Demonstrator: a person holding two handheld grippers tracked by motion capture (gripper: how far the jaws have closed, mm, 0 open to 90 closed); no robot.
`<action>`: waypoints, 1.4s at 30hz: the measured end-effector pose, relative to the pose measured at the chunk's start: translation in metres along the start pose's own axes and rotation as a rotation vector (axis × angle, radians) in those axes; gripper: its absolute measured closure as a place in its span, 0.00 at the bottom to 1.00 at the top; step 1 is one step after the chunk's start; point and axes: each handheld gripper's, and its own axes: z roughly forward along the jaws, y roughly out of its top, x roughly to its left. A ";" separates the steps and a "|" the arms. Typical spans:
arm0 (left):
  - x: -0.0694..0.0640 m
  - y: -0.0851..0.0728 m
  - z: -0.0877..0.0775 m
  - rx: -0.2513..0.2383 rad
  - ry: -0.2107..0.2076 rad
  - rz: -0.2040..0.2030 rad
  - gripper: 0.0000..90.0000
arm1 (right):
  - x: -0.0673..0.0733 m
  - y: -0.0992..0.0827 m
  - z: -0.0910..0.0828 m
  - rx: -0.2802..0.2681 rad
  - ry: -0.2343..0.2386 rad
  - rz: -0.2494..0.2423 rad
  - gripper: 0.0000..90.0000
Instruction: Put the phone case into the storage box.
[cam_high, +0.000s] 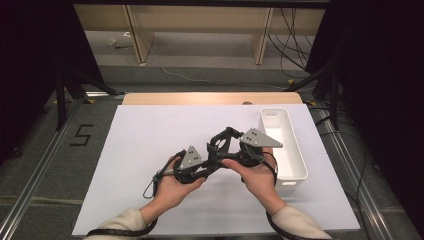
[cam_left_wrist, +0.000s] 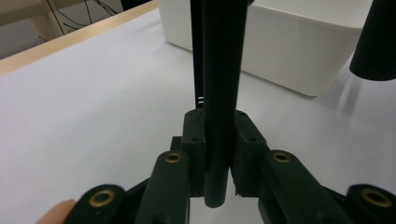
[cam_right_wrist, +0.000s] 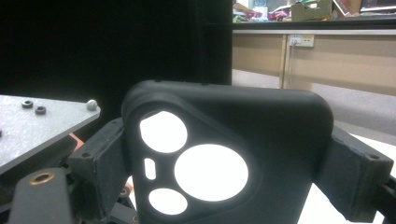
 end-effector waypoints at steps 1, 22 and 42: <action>0.000 0.000 0.000 0.000 -0.006 0.006 0.82 | 0.000 0.001 -0.001 0.000 0.001 0.000 0.17; 0.013 -0.001 -0.030 -0.005 0.025 0.099 0.00 | -0.013 0.014 -0.013 -0.029 -0.051 -0.005 0.17; 0.030 -0.020 -0.062 -0.006 0.070 0.064 0.00 | -0.023 0.022 -0.021 -0.049 -0.086 -0.003 0.17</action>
